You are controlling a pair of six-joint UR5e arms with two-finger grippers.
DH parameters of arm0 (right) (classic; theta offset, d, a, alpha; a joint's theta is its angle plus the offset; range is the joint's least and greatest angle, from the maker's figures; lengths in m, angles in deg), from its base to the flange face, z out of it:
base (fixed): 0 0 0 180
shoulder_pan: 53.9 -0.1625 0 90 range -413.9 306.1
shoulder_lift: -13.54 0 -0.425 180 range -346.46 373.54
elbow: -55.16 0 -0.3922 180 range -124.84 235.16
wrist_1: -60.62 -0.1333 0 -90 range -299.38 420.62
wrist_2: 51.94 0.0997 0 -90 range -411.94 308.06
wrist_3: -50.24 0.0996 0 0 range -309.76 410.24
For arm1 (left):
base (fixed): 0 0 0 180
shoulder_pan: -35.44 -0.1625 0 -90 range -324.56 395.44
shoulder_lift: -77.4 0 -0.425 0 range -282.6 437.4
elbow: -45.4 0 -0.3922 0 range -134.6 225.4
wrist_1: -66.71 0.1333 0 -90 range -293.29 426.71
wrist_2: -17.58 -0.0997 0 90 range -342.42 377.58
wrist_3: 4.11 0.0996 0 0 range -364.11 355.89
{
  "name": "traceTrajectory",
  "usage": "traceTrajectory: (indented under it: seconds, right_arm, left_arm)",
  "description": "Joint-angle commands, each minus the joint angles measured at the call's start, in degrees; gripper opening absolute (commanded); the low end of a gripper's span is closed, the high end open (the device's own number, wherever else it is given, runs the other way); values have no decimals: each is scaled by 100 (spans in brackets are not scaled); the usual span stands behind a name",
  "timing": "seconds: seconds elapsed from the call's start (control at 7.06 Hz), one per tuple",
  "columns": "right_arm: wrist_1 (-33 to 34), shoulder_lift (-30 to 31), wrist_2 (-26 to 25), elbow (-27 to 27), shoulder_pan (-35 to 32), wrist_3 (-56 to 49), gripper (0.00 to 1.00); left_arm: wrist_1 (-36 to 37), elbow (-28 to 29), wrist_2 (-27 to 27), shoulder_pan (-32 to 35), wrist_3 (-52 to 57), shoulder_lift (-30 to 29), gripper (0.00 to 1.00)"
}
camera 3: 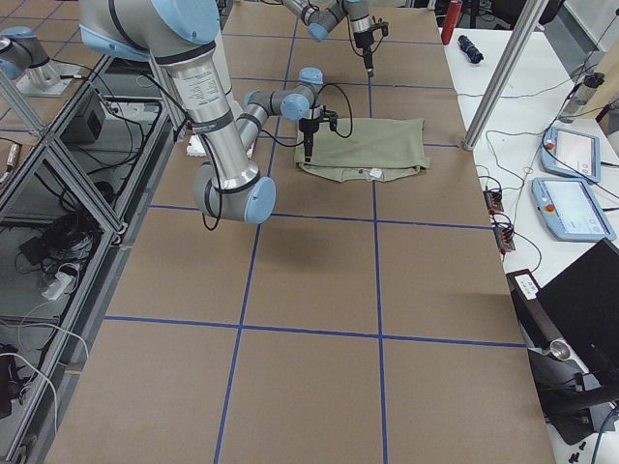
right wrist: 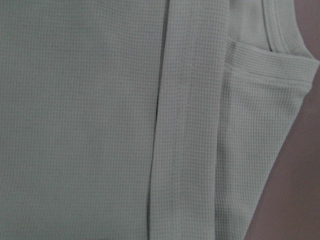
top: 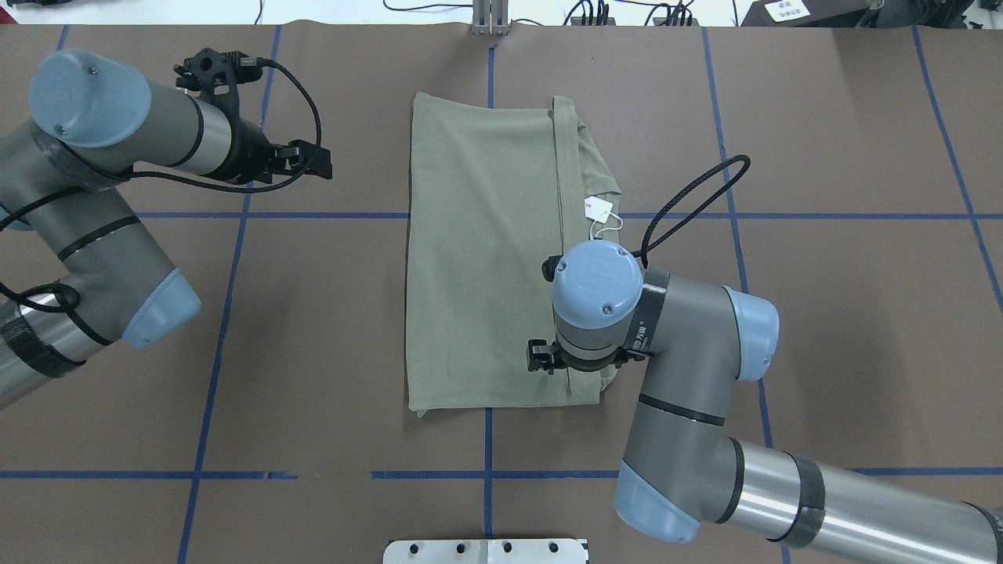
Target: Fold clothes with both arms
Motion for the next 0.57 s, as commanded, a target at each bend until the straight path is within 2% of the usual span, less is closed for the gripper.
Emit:
traceTrajectory:
  seconds: [0.0,0.14,0.43]
  right_arm:
    - [294,-45,0,-82,25,-12,100]
    - [532,-54,0,-65,25,-55,100]
    - [535,7,-9,-91,69,-99,100]
  left_arm:
    - [-20,35,3,-23,0,9,100]
    - [-20,35,3,-32,0,9,100]
    - [-20,35,3,-67,0,9,100]
